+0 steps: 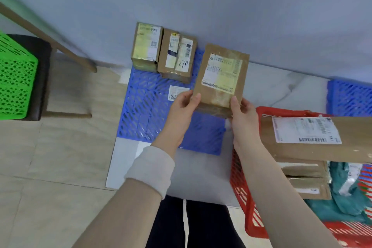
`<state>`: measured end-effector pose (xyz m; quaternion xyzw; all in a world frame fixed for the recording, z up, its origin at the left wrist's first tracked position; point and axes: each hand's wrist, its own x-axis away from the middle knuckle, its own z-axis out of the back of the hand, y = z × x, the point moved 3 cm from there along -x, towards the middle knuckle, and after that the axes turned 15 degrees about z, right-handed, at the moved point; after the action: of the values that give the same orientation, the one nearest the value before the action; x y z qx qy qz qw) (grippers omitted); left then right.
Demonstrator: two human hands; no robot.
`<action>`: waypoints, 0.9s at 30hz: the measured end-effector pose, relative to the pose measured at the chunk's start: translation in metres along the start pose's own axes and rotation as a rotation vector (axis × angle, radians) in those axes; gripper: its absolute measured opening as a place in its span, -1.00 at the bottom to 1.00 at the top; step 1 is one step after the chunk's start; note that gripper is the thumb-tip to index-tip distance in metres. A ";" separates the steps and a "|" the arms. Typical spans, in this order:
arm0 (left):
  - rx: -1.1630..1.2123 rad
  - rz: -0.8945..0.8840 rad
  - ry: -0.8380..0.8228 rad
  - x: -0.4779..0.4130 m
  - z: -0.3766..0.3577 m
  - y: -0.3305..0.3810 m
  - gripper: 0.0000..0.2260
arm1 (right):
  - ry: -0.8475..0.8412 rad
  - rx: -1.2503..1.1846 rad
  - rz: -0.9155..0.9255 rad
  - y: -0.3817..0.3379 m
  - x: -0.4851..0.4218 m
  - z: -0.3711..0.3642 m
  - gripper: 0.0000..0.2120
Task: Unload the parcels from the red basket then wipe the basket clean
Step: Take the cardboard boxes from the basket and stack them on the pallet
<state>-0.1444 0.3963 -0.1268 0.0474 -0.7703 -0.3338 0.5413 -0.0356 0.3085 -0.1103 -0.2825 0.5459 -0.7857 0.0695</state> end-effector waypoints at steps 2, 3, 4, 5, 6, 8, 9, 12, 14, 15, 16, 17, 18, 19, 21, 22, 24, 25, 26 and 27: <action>-0.029 0.020 0.025 -0.027 0.002 0.003 -0.66 | 0.037 0.043 -0.007 0.011 -0.024 -0.016 -0.66; -0.029 0.035 0.051 -0.041 0.002 0.002 -0.64 | 0.044 0.074 -0.015 0.017 -0.035 -0.025 -0.66; -0.021 0.047 0.082 -0.055 0.002 0.000 -0.64 | 0.048 0.101 -0.024 0.024 -0.046 -0.033 -0.66; -0.015 0.055 0.117 -0.069 0.001 -0.002 -0.64 | 0.056 0.117 -0.038 0.033 -0.057 -0.040 -0.66; -0.008 0.060 0.152 -0.082 0.001 -0.006 -0.65 | 0.064 0.123 -0.055 0.042 -0.068 -0.048 -0.67; 0.005 0.067 0.208 -0.105 -0.001 -0.012 -0.67 | 0.078 0.132 -0.086 0.064 -0.086 -0.059 -0.68; -0.001 0.079 0.232 -0.115 -0.002 -0.016 -0.67 | 0.088 0.132 -0.108 0.074 -0.095 -0.064 -0.68; 0.011 0.097 0.250 -0.143 -0.005 -0.029 -0.66 | 0.114 0.106 -0.159 0.098 -0.114 -0.071 -0.65; 0.016 0.106 0.269 -0.158 -0.008 -0.033 -0.65 | 0.117 0.094 -0.157 0.108 -0.125 -0.075 -0.63; 0.022 0.112 0.299 -0.164 -0.009 -0.032 -0.65 | 0.115 0.092 -0.144 0.110 -0.129 -0.076 -0.62; 0.049 0.119 0.333 -0.170 -0.009 -0.032 -0.65 | 0.116 0.091 -0.130 0.111 -0.134 -0.078 -0.61; 0.092 0.134 0.365 -0.174 -0.010 -0.032 -0.63 | 0.121 0.092 -0.116 0.111 -0.137 -0.079 -0.61; 0.147 0.148 0.388 -0.177 -0.011 -0.031 -0.61 | 0.127 0.095 -0.104 0.110 -0.141 -0.081 -0.61; 0.191 0.162 0.397 -0.180 -0.012 -0.030 -0.61 | 0.135 0.095 -0.096 0.108 -0.144 -0.082 -0.60; 0.223 0.171 0.389 -0.184 -0.015 -0.025 -0.71 | 0.151 0.083 -0.091 0.106 -0.151 -0.086 -0.60; 0.230 0.173 0.384 -0.185 -0.018 -0.022 -0.75 | 0.159 0.075 -0.091 0.104 -0.154 -0.089 -0.61; 0.248 0.166 0.386 -0.191 -0.021 -0.018 -0.73 | 0.170 0.062 -0.094 0.101 -0.162 -0.092 -0.61; 0.257 0.165 0.388 -0.193 -0.022 -0.016 -0.72 | 0.169 0.055 -0.094 0.100 -0.166 -0.093 -0.61; 0.270 0.166 0.394 -0.195 -0.023 -0.015 -0.72 | 0.163 0.047 -0.094 0.099 -0.169 -0.093 -0.61; 0.279 0.168 0.398 -0.197 -0.024 -0.015 -0.71 | 0.155 0.043 -0.097 0.098 -0.172 -0.094 -0.61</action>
<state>-0.0477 0.4592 -0.2884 0.1223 -0.6886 -0.1623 0.6961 0.0386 0.4186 -0.2844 -0.2454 0.5182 -0.8193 -0.0050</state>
